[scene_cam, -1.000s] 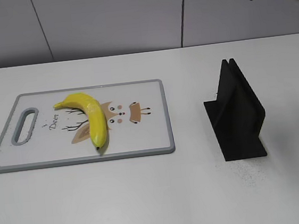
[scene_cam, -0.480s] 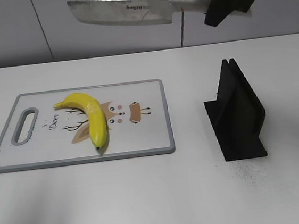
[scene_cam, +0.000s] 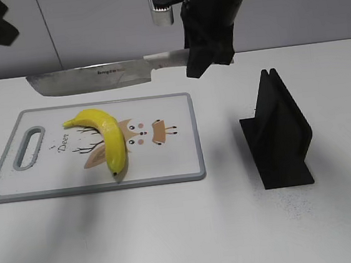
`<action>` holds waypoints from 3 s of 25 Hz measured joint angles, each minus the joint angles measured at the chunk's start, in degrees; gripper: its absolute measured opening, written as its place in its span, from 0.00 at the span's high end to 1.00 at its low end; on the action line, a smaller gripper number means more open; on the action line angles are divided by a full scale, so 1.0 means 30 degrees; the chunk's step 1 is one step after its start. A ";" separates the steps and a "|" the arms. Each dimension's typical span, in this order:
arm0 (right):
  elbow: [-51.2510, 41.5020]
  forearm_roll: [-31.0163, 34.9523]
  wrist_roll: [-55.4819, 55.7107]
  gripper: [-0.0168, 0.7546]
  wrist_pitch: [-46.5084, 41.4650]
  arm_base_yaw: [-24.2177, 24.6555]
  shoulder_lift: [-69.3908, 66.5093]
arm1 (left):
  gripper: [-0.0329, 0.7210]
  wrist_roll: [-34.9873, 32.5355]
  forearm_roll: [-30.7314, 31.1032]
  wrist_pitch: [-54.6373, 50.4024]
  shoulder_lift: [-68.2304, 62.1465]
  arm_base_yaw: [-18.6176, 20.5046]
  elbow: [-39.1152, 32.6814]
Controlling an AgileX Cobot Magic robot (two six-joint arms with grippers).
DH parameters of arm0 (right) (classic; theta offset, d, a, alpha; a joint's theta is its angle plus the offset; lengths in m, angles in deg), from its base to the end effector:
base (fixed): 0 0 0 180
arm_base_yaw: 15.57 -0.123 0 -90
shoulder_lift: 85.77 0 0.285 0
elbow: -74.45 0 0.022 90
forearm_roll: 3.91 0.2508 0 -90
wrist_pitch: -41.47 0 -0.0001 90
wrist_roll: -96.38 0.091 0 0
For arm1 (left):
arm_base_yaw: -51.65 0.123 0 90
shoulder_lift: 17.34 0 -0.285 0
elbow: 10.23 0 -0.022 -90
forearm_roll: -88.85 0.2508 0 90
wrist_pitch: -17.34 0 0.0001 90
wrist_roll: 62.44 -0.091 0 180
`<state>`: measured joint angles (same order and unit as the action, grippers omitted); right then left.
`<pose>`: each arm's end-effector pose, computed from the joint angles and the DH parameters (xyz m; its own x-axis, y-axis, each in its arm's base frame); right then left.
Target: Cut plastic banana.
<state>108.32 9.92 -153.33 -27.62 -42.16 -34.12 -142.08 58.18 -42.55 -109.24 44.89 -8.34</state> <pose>0.3973 0.2216 0.2640 0.0816 -0.9446 -0.3180 -0.9846 -0.0268 -0.1730 0.2990 -0.0759 0.3620 -0.0604 0.8128 -0.5793 0.8929 0.3034 0.3326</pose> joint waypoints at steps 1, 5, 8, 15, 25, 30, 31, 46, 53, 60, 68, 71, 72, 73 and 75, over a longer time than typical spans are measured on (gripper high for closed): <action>0.0222 0.0000 0.0004 0.77 0.0000 -0.0019 -0.0229 | 0.26 -0.0040 0.0623 0.0000 -0.0385 -0.0442 0.0044; 0.0854 -0.0041 -0.0150 0.77 0.0040 -0.0019 -0.0817 | 0.26 -0.0047 0.2267 0.0536 -0.2099 -0.1471 0.0044; 0.0914 0.0049 -0.0412 0.77 0.0110 -0.0019 -0.0877 | 0.26 -0.0047 0.2485 0.1356 -0.3093 -0.1787 0.0044; 0.0939 0.0229 -0.0640 0.77 0.0443 -0.0019 -0.0915 | 0.28 -0.0062 0.2701 0.2624 -0.4953 -0.1899 0.0077; 0.0949 0.0302 -0.0827 0.77 0.1145 0.0018 -0.1355 | 0.92 -0.0267 0.2432 0.2969 -0.5451 -0.1899 0.0102; 0.0987 0.0230 -0.0960 0.77 0.1561 0.0041 -0.1864 | 0.93 -0.0406 0.2446 0.3329 -0.6191 -0.1899 0.0115; 0.1012 0.0186 -0.0942 0.77 0.1606 0.0041 -0.2054 | 0.93 -0.0406 0.2452 0.3454 -0.6430 -0.1899 0.0115; 0.1460 -0.0599 0.0369 0.76 0.3056 0.0284 -0.6446 | 0.92 -0.0112 0.2112 0.5549 -1.2062 -0.2138 0.0975; 0.1424 -0.0618 0.0374 0.76 0.3006 0.0267 -0.6080 | 0.92 0.0092 0.2246 0.5506 -1.1677 -0.2180 0.0890; 0.1342 -0.0727 0.0469 0.76 0.2463 0.0103 -0.5275 | 0.92 0.0423 0.2824 0.5599 -1.0690 -0.2343 0.0380; 0.2670 -0.0823 0.0507 0.76 0.0326 0.0080 -0.3542 | 0.92 0.0556 0.3341 0.4529 -0.7605 -0.2435 0.0250; 0.3169 -0.0743 0.0522 0.76 0.0056 0.0052 -0.3037 | 0.93 0.0606 0.3675 0.4325 -0.6463 -0.2435 0.0233; 0.3289 -0.0664 0.0522 0.76 0.0008 0.0052 -0.2925 | 0.92 0.0606 0.3725 0.4232 -0.6138 -0.2435 0.0233; 0.3370 -0.0579 0.0522 0.76 -0.0091 0.0052 -0.2836 | 0.89 0.0655 0.3747 0.4143 -0.5881 -0.2435 0.0233; 0.3390 -0.0343 0.0650 0.76 -0.0342 0.0052 -0.2684 | 0.76 0.0845 0.3624 0.4045 -0.5307 -0.2417 0.0233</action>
<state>118.49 8.89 -151.38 -28.65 -42.01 -42.17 -139.54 69.06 -30.42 -125.16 37.64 -7.64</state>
